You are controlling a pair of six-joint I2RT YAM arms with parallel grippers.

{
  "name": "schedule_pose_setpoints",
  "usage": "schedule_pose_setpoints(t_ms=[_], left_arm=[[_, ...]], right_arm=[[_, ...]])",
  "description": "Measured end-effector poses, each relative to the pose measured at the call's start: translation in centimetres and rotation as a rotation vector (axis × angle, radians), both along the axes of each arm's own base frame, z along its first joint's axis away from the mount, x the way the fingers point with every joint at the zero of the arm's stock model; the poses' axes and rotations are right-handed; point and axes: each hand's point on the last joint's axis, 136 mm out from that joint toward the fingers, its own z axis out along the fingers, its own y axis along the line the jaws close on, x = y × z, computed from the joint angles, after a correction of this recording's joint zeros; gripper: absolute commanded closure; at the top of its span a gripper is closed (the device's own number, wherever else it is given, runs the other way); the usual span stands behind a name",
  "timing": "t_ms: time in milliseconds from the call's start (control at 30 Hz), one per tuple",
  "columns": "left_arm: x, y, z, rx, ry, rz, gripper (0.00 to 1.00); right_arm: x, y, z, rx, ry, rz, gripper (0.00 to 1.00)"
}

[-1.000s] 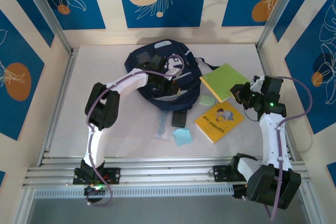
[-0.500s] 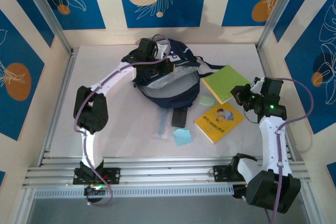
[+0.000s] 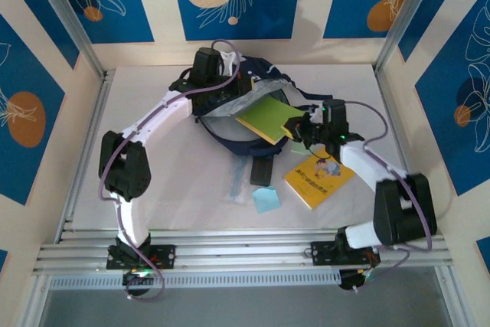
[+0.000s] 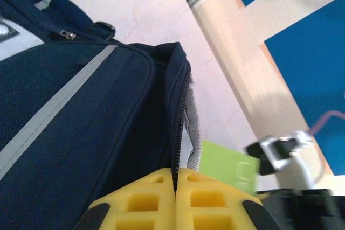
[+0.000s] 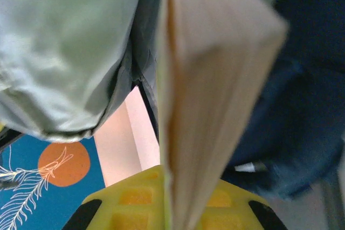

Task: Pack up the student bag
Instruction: Place the book in the student bag.

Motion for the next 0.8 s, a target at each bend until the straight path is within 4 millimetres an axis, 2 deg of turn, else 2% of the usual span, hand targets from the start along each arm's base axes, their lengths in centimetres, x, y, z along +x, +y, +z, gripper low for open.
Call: schedule_pose_setpoints(t_ms=[133, 300, 367, 500, 533, 667, 733, 800], left_arm=[[0.0, 0.4, 1.0, -0.019, -0.015, 0.019, 1.0], [-0.6, 0.9, 0.9, -0.028, -0.02, 0.038, 1.0], [-0.8, 1.2, 0.9, -0.027, -0.018, 0.048, 1.0], [-1.1, 1.9, 0.7, -0.02, -0.026, 0.074, 1.0], [-1.1, 2.0, 0.6, -0.018, -0.028, 0.081, 1.0], [-0.7, 3.0, -0.2, -0.005, -0.031, 0.117, 1.0], [-0.4, 3.7, -0.7, 0.003, -0.028, 0.137, 1.0], [0.0, 4.5, -1.2, 0.011, -0.022, 0.16, 1.0]], right_arm=[[3.5, 3.2, -0.7, 0.049, -0.026, -0.007, 1.0], [8.3, 6.9, -1.6, 0.084, -0.074, -0.038, 1.0], [9.9, 8.6, -2.7, 0.095, -0.064, -0.054, 1.0], [11.7, 10.7, -4.9, 0.122, -0.031, -0.086, 0.95], [11.9, 11.0, -5.3, 0.127, -0.024, -0.089, 0.87], [11.2, 11.5, -6.0, 0.114, 0.016, -0.073, 0.42], [10.5, 11.0, -5.7, 0.085, 0.033, -0.062, 0.3], [9.4, 10.4, -4.8, 0.064, 0.038, -0.049, 0.25]])
